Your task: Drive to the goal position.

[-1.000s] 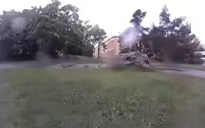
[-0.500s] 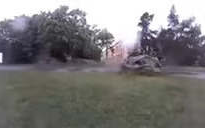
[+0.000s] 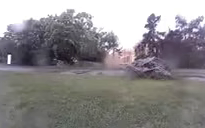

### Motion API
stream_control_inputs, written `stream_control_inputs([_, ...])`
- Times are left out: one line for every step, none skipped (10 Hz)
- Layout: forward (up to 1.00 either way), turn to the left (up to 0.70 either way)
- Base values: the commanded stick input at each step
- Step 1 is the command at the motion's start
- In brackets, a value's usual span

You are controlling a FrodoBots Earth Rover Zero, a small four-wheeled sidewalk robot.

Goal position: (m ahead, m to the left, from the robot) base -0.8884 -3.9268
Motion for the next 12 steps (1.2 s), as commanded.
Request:
stream_control_inputs([0.45, 0.0])
stream_control_inputs([0.45, 0.0])
stream_control_inputs([0.45, 0.0])
stream_control_inputs([0.45, 0.0])
stream_control_inputs([0.45, -0.16])
stream_control_inputs([0.45, -0.27])
stream_control_inputs([0.45, -0.27])
stream_control_inputs([0.45, -0.27])
stream_control_inputs([0.45, -0.27])
stream_control_inputs([0.45, -0.27])
stream_control_inputs([0.45, -0.27])
stream_control_inputs([0.45, -0.27])
